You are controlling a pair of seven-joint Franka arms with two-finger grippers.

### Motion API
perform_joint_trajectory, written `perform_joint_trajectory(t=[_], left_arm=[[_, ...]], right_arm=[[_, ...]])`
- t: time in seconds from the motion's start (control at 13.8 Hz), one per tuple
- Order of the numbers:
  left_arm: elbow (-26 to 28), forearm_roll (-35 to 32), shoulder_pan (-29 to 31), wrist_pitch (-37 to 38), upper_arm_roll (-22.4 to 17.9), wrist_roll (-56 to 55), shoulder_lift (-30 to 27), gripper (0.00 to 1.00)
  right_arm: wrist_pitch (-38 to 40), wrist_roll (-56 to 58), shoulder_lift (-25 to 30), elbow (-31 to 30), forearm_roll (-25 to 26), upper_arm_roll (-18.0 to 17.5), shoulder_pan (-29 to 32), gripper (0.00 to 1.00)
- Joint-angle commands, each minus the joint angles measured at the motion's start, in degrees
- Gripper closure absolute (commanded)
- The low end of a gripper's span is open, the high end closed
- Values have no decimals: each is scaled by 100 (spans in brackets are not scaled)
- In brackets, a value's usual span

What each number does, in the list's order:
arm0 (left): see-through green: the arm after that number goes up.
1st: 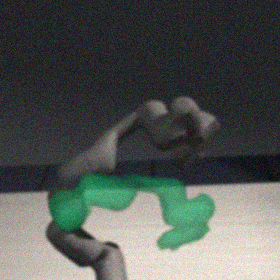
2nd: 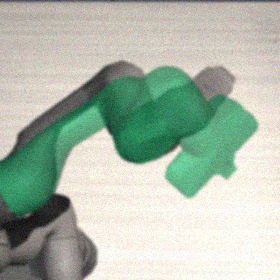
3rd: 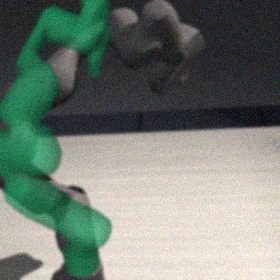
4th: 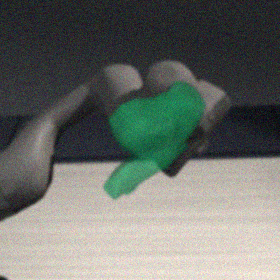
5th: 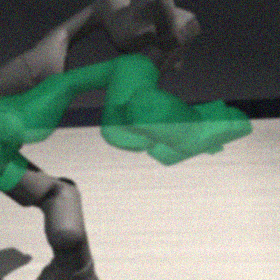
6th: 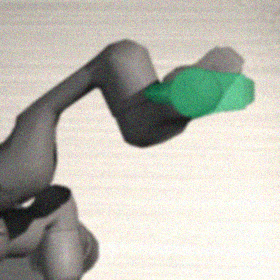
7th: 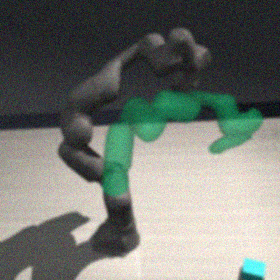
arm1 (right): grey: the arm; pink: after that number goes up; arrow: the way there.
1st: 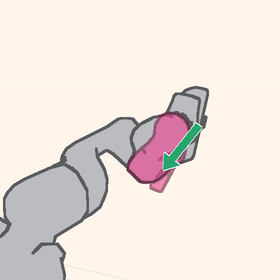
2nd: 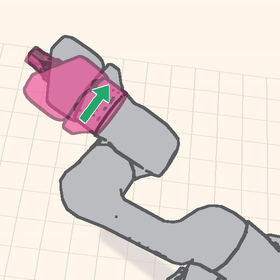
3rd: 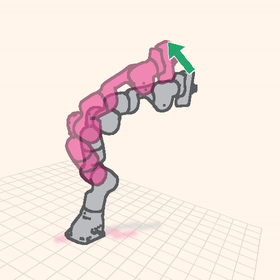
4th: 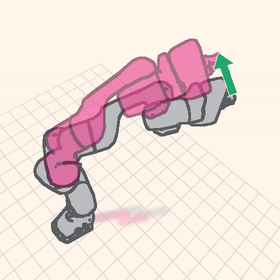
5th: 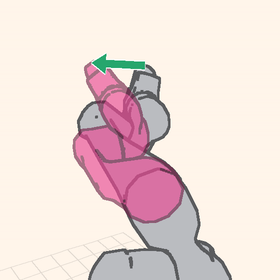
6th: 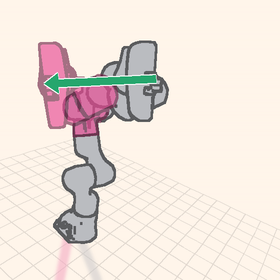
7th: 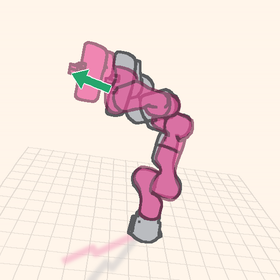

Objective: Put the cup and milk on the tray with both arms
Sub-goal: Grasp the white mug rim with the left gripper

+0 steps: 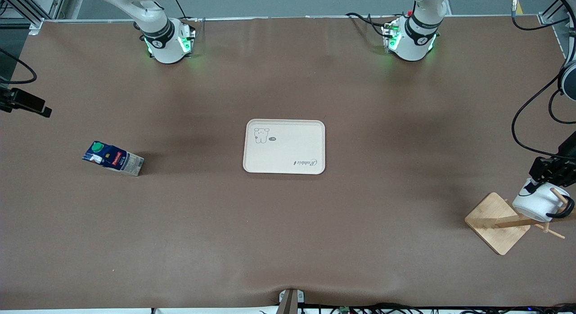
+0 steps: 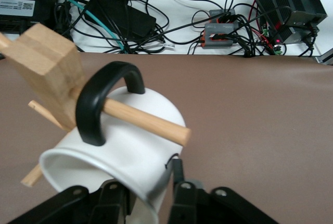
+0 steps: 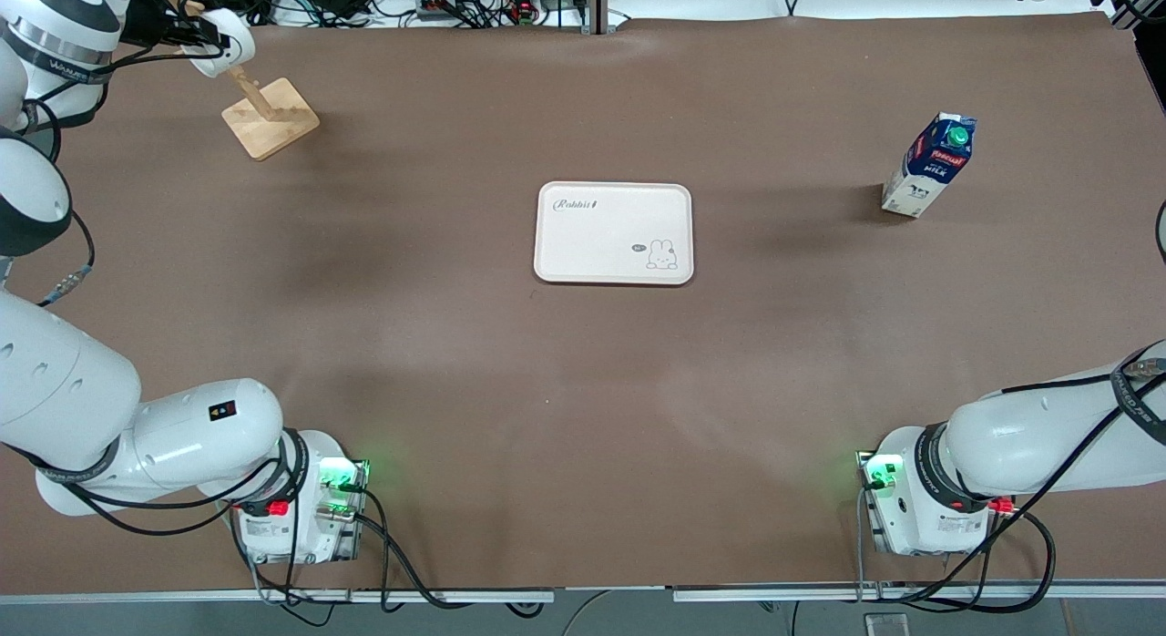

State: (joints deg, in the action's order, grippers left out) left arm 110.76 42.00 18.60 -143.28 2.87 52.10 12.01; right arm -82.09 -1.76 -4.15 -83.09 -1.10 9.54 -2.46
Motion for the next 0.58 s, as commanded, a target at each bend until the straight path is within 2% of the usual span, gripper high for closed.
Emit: perform_joint_trajectory(t=[0.0, 0.14, 0.51], left_arm=[[-81, 150, -32, -51, 90, 177, 39, 89], [-81, 142, -31, -42, 117, 177, 13, 100], [-72, 63, -23, 2, 240, 116, -207, 100]], right_arm=[[27, -9, -51, 65, -4, -22, 53, 0], [36, 9, -69, 65, 22, -31, 35, 0], [36, 9, -77, 65, 14, -22, 53, 0]])
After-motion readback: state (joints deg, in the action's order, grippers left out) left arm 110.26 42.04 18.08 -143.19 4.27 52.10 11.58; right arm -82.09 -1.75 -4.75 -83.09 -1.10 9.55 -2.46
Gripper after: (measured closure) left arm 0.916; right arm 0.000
